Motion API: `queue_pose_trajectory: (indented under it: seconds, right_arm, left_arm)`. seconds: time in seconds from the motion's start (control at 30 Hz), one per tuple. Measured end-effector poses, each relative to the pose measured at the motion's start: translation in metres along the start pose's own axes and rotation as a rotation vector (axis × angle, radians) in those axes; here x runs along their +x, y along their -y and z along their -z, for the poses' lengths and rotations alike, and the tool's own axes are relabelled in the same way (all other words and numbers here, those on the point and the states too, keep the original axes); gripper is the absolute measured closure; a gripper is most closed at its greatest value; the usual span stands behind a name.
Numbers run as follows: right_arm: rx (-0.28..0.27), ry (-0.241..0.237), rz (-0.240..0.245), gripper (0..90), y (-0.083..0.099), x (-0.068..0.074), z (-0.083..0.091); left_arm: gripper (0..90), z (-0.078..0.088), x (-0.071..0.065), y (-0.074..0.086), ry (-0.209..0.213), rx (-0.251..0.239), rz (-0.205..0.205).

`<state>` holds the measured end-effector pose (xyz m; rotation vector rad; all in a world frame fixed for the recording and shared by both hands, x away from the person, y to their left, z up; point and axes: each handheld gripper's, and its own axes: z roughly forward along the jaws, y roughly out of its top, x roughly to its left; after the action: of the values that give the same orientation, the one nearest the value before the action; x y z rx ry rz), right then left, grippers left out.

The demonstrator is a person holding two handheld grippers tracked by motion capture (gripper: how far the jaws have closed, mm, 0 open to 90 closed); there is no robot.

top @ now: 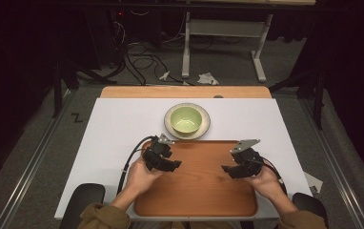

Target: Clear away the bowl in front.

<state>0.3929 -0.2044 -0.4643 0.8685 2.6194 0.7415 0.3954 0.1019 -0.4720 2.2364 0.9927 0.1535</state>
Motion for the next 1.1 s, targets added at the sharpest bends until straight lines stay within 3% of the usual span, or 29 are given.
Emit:
queue_pose_trajectory:
  seconds: [0.53, 0.83, 1.1]
  right_arm:
    - [0.003, -0.002, 0.000, 37.8, -0.001, 0.000, -0.001]
    - [-0.001, -0.006, 0.002, 37.8, -0.001, 0.001, -0.001]
    - [0.010, -0.009, 0.000, 37.7, 0.000, 0.000, -0.002]
  left_arm:
    - [45.1, -0.001, 0.000, 0.001, -0.008, 0.016, -0.004]
    - [45.1, 0.003, 0.002, 0.001, -0.013, -0.010, 0.019]
    - [45.0, 0.009, 0.001, -0.001, -0.008, -0.017, 0.011]
